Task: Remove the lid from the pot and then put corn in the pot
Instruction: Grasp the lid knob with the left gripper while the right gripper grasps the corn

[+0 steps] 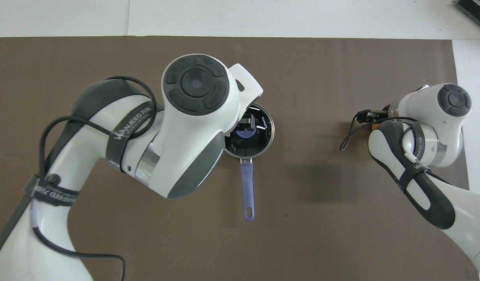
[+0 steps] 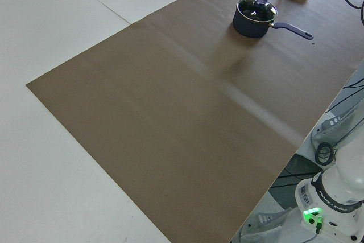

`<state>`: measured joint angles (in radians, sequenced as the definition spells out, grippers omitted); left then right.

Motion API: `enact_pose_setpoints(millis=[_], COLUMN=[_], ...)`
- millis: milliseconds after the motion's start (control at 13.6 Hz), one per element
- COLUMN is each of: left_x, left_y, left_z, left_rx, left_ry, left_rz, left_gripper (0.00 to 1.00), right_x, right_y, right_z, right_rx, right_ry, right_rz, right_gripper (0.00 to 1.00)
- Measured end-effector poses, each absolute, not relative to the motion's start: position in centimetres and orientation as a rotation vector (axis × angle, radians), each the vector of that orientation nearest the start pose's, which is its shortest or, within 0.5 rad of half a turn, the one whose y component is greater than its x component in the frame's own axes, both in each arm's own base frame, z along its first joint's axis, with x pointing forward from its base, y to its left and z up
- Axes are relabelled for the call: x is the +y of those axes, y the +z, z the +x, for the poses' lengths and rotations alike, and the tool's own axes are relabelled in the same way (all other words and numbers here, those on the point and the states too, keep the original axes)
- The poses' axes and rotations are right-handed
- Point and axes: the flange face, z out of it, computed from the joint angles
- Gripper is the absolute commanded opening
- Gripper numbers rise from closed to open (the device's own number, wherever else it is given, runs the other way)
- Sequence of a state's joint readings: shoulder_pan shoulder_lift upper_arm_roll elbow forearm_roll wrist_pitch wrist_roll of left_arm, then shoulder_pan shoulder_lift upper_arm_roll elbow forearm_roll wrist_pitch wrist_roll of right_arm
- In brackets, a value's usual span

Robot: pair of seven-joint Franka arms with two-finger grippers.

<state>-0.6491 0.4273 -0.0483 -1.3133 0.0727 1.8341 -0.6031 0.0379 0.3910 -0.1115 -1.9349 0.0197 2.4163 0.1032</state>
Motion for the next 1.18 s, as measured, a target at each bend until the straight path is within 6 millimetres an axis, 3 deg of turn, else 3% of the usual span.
enact_pose_setpoints(millis=[74,147,515,663,957,1178], left_x=[-44.8,-45.4,-47.1,-47.4,-48.6,-48.6], left_y=[48.8,47.5,41.0,40.2,40.6,40.4], left_z=[54.4,54.8,56.1,56.0,55.2,55.0], left_rx=[0.149,0.137,0.070,0.061,0.025,0.003], left_ry=[-0.167,-0.171,-0.200,-0.194,-0.206,-0.197], left_rz=[-3.152,-3.155,-3.119,-3.116,-3.125,-3.121], left_gripper=[1.00,1.00,1.00,1.00,1.00,0.97], right_x=[-4.3,-4.4,-4.4,-4.2,-3.0,-1.8], right_y=[29.3,29.3,29.8,31.2,36.7,41.5], right_z=[62.9,62.9,62.9,63.7,64.9,63.8], right_rx=[0.282,0.276,0.214,0.197,0.170,0.143], right_ry=[-0.148,-0.147,-0.071,-0.103,-0.138,-0.139], right_rz=[-3.153,-3.154,-3.162,-3.162,-3.155,-3.146], right_gripper=[0.34,0.00,0.00,0.00,0.00,0.00])
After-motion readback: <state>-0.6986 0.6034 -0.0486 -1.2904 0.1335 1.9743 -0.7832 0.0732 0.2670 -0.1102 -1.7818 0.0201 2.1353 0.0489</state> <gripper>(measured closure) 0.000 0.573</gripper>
